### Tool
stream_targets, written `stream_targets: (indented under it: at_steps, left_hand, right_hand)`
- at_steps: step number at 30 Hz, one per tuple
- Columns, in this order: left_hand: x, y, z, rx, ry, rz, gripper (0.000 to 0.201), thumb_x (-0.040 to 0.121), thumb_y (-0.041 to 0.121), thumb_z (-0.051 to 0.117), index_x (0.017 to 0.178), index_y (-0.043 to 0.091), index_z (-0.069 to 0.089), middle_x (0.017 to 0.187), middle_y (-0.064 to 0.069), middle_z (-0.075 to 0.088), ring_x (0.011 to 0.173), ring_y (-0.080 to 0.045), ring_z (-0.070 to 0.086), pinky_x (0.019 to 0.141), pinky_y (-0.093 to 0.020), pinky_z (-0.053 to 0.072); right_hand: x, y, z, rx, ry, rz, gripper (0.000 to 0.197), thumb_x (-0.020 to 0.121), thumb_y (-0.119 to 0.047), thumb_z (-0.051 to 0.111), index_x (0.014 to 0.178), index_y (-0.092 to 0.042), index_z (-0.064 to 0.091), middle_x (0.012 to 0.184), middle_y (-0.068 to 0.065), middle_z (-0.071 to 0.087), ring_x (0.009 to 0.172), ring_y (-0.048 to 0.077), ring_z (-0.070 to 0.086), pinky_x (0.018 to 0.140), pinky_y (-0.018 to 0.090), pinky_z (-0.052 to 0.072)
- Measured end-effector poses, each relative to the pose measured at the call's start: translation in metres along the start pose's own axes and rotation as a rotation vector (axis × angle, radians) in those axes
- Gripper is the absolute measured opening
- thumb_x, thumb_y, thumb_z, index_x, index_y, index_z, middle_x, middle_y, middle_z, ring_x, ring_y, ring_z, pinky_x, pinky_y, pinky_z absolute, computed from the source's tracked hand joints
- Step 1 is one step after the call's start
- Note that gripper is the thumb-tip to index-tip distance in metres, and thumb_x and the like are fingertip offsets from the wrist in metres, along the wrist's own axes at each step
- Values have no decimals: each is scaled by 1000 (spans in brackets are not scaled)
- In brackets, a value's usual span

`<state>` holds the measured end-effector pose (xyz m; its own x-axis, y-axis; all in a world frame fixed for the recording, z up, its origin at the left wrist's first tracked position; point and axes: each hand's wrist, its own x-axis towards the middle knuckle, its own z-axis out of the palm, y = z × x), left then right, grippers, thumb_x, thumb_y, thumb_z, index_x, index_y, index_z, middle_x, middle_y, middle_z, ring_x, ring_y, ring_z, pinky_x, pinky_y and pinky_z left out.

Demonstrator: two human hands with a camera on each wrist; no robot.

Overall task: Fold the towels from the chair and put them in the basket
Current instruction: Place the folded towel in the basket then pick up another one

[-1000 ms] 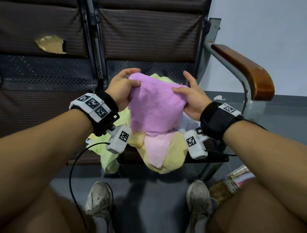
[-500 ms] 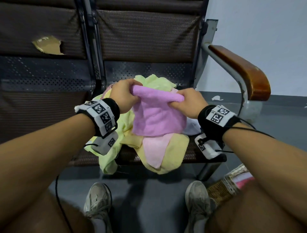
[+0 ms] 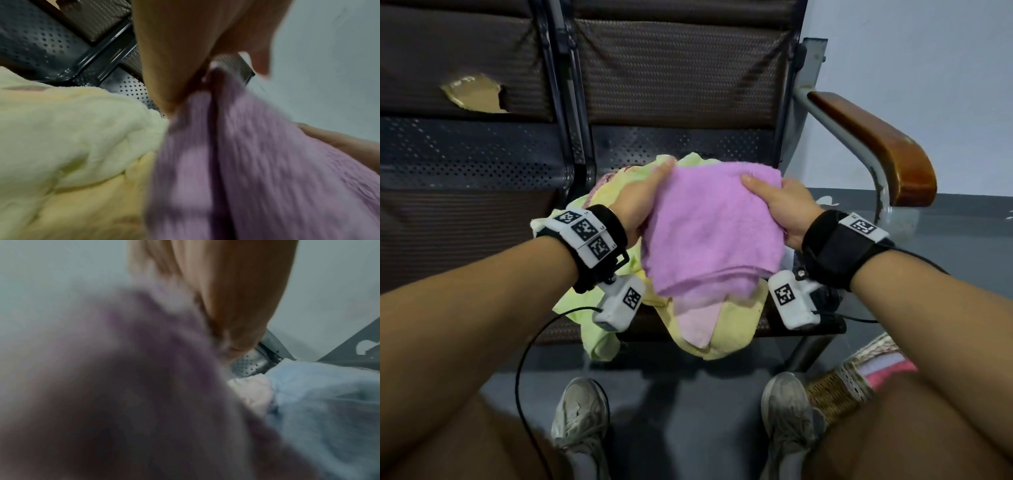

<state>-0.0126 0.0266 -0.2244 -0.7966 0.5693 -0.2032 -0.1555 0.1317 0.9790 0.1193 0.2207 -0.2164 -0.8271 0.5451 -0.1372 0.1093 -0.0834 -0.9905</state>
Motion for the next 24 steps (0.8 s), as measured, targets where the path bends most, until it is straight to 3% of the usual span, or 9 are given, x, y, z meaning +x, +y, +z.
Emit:
stream_targets:
  at_steps: [3,5,10,13,15,17,19,22,24]
  left_hand:
    - [-11,-15,6,283,-261,-193,40,83,11,78,119,0,66,114,-13,72,106,-31,69,98,-45,53]
    - [-9,-21,7,282,-249,-194,43,83,-6,71,125,-2,60,122,-16,68,110,-33,66,97,-48,54]
    - [-4,-23,2,78,-132,-44,41,97,-2,53,135,15,54,112,-8,68,84,-14,69,65,-27,59]
    - [-9,-27,3,157,-139,-87,33,104,18,45,131,38,49,107,4,65,81,-13,66,64,-32,55]
    - [-11,-30,0,198,-184,-161,37,102,24,50,133,42,40,112,1,64,87,-22,66,65,-37,56]
    - [-11,-34,-2,174,-271,-195,60,93,8,65,135,37,33,116,-9,67,93,-32,70,70,-43,60]
    - [-13,-35,-1,138,-366,-178,72,87,-10,64,138,31,37,119,-14,68,103,-35,69,79,-45,61]
    - [-12,-32,0,48,-274,-81,62,87,-22,49,132,20,56,117,-13,68,100,-30,67,75,-36,62]
    - [-12,-29,-2,5,-142,-11,50,86,-24,40,113,10,65,103,-13,71,90,-30,67,69,-32,61]
  right_hand:
    - [4,18,0,-96,23,119,22,95,-35,65,103,-15,69,103,1,74,87,10,73,71,24,60]
    - [6,24,-7,-156,-20,184,36,95,-39,64,117,-10,65,112,6,72,99,18,71,87,33,59]
    - [-2,33,-18,-205,-337,323,40,81,4,74,119,0,63,114,18,72,103,30,71,86,41,59]
    - [-4,35,-17,-323,-247,264,38,84,5,70,121,5,61,120,21,69,108,32,68,94,45,56]
    - [-2,28,-16,-346,-173,196,31,90,-1,65,121,2,62,118,21,69,100,30,68,84,43,59]
    - [-3,21,-18,-379,-165,144,20,96,-7,56,114,-8,66,102,13,71,78,19,68,56,29,55]
    - [-7,16,-23,-395,-197,116,20,99,-12,54,116,-17,62,99,7,70,70,12,68,50,28,54]
    - [-16,10,-36,-316,-303,77,43,97,-2,56,137,-18,49,127,17,64,106,36,68,88,55,55]
    - [-21,7,-44,-247,-378,53,46,93,11,54,135,-10,54,131,19,63,118,37,62,101,50,50]
